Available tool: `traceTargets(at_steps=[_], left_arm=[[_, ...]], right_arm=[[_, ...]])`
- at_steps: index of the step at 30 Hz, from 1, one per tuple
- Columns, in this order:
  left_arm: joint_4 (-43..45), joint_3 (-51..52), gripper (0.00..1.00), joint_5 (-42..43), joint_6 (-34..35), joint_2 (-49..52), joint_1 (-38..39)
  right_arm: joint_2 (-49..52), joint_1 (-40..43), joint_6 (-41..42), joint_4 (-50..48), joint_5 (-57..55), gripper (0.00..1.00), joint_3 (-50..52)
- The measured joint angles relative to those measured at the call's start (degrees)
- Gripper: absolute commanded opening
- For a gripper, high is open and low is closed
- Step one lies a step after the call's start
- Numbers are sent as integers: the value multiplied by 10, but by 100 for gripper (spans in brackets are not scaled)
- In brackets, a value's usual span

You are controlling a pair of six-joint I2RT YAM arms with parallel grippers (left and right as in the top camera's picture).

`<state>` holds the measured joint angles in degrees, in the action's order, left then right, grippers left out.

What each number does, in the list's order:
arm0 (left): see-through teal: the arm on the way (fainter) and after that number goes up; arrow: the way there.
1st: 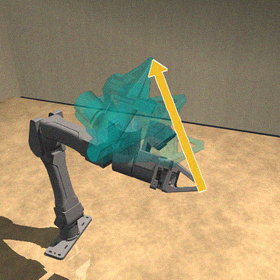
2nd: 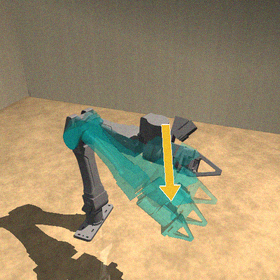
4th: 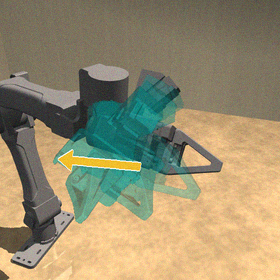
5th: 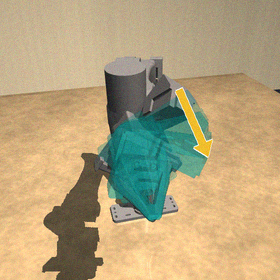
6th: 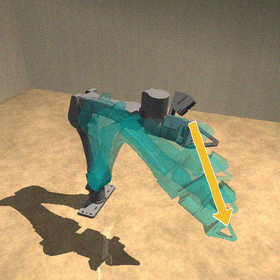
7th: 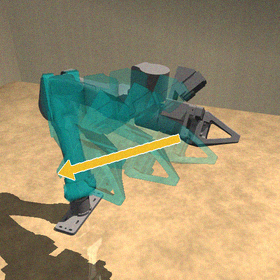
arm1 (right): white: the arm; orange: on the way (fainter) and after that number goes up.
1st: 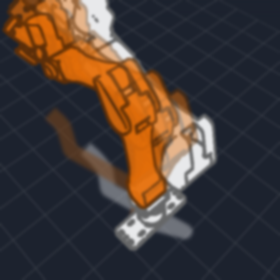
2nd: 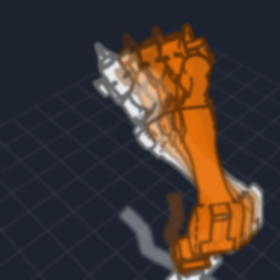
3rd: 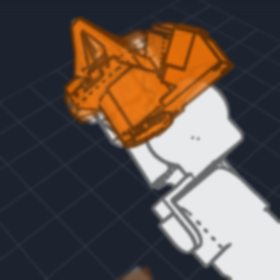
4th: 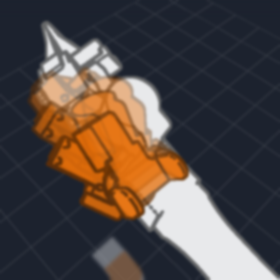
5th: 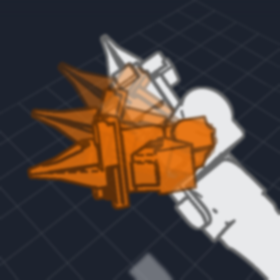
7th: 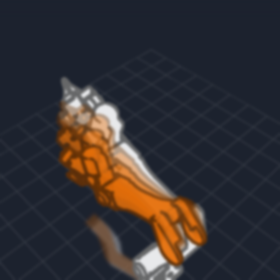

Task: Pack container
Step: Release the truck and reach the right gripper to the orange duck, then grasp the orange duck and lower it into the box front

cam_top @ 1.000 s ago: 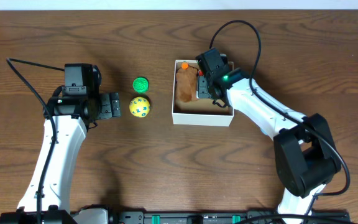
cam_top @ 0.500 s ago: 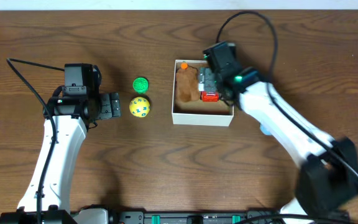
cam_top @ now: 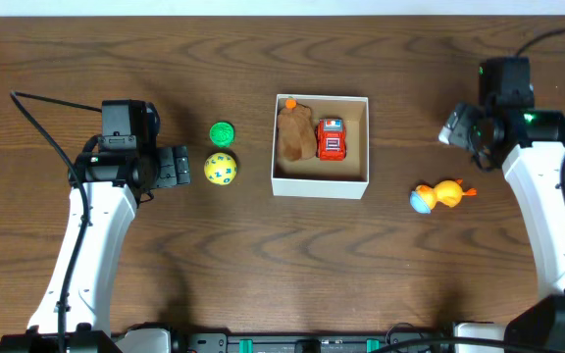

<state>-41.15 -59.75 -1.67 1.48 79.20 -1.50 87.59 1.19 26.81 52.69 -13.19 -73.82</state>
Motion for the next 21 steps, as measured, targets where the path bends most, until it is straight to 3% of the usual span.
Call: traceTargets(at_steps=[8, 17, 21], left_arm=[[0, 0, 98, 0, 0, 0, 0], [0, 0, 98, 0, 0, 0, 0], [0, 0, 98, 0, 0, 0, 0]], right_arm=[[11, 12, -9, -151, 70, 76, 195], [11, 12, -5, -283, 74, 64, 296], [11, 12, 0, -311, 67, 44, 311]])
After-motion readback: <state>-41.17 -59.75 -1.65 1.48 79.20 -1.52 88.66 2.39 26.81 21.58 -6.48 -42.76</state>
